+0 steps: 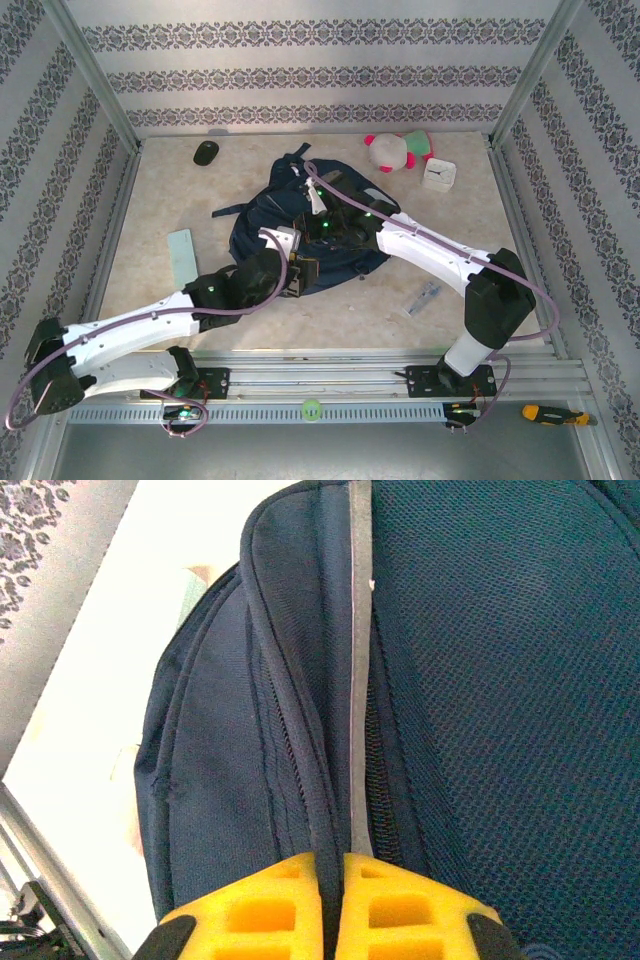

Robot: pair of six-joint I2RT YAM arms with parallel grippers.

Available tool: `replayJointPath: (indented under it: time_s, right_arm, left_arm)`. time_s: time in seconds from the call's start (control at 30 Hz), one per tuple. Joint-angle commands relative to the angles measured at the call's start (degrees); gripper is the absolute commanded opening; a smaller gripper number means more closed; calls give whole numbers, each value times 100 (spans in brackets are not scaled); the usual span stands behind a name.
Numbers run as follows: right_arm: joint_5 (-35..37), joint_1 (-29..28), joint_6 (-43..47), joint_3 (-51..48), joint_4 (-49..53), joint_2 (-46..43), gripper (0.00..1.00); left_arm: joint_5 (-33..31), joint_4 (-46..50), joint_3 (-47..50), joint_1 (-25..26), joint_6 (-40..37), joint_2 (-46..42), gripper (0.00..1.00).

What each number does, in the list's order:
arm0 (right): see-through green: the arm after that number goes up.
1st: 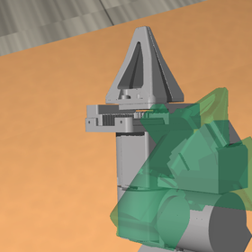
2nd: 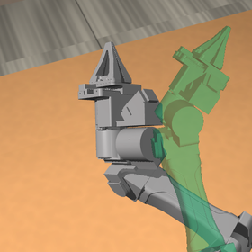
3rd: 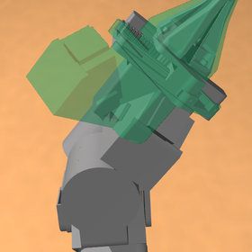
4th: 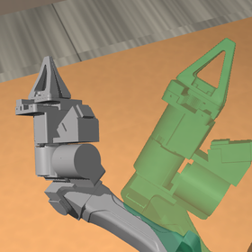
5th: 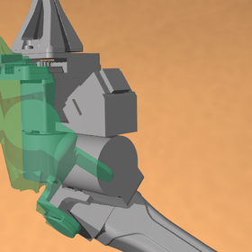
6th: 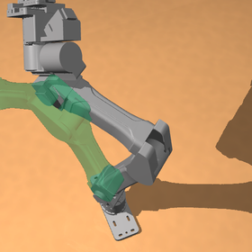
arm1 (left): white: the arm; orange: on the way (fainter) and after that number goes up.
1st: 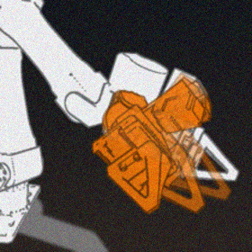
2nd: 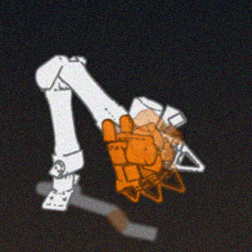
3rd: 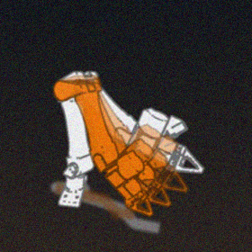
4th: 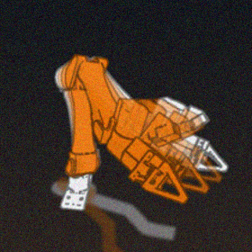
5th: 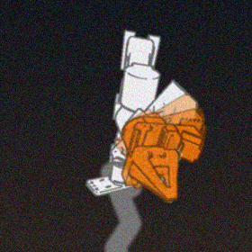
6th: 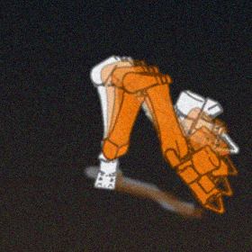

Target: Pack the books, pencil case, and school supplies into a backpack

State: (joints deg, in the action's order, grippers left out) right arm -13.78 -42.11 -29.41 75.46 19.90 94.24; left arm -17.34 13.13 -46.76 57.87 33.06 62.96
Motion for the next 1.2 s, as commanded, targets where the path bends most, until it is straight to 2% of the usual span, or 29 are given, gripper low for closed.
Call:
replayJointPath:
  time_s: [0.0, 0.13, 0.2, 0.37, 0.47, 0.73, 0.97, 1.07, 1.17]
  right_arm:
    - [-141, 46, -320, 396, -536, -43, 0]
    - [-335, 74, -340, 474, -542, 25, 0]
    - [-445, 91, -326, 496, -551, 46, 0]
    - [-733, 89, -169, 566, -558, 80, 0]
    - [-953, 130, 20, 575, -525, 67, 0]
    - [-2051, 296, 579, 500, -515, -34, 0]
    - [-3170, 319, 1049, 465, -378, -2, 0]
    - [-3192, 316, 1210, 445, -242, -26, 0]
    - [-2866, 309, 1296, 417, -148, -104, 0]
  left_arm:
    - [-817, 551, -38, 111, 131, 328, 55]
    - [-1066, 351, 18, 111, 176, 582, 54]
    - [-1173, 312, 19, 111, 157, 679, 48]
    - [-1390, 107, 270, 102, 148, 583, 14]
    - [-1444, -18, 548, 80, 71, 239, 0]
    - [-767, -256, 1305, -499, -592, -1004, 0]
    - [566, -541, 1577, -1245, -1233, -1374, 0]
    - [1249, -634, 1485, -1423, -1606, -1263, 0]
    - [1831, -730, 1393, -1553, -1769, -1151, 0]
